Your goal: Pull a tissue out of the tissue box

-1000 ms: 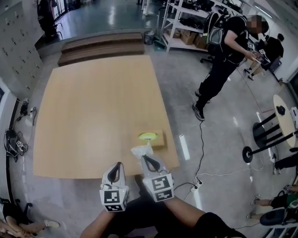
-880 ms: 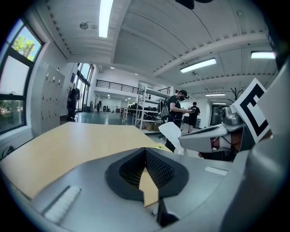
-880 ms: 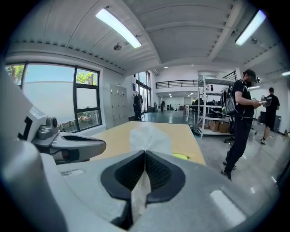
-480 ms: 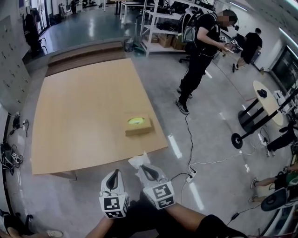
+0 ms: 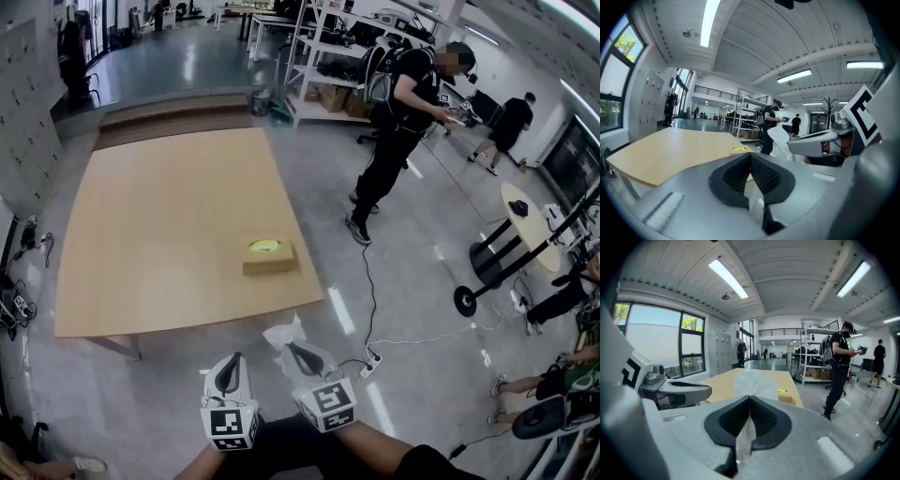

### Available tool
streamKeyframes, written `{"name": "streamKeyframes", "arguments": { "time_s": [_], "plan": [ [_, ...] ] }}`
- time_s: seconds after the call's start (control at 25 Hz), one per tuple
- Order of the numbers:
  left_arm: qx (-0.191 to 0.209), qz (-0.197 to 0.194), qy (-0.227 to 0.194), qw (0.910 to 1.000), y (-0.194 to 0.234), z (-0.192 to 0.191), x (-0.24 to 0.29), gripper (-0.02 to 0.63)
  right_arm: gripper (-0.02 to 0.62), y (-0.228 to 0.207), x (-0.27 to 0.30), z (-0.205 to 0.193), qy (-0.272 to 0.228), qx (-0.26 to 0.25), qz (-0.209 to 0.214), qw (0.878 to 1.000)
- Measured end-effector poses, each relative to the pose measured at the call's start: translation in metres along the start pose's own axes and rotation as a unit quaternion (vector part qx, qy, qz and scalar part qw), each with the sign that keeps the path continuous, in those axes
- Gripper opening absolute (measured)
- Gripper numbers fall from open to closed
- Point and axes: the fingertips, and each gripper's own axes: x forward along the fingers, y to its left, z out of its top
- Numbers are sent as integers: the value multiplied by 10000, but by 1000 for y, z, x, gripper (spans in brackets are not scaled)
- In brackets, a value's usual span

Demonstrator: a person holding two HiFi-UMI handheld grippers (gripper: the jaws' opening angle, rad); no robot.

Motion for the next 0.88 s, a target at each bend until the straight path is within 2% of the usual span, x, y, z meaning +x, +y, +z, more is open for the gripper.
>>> {"name": "streamKeyframes", "arguments": {
  "time_s": [0.16,0.4,0.68,0.88],
  "plan": [
    [31,-43,23,10000,-33,-10,-10,18,-2,-12,-27,-17,-20,58,58,10000],
    [40,-58,128,9999,-106,-25,-28,18,-2,-28,-86,-45,-48,36,288,9996],
    [-1,256,88,9996,-192,-46,-63,18,-3,-53,-169,-77,-99,-24,614,9981],
    [-53,453,136,9989,-238,-69,-90,18,-3,-64,-216,-99,-161,-97,745,9970]
  ]
}}
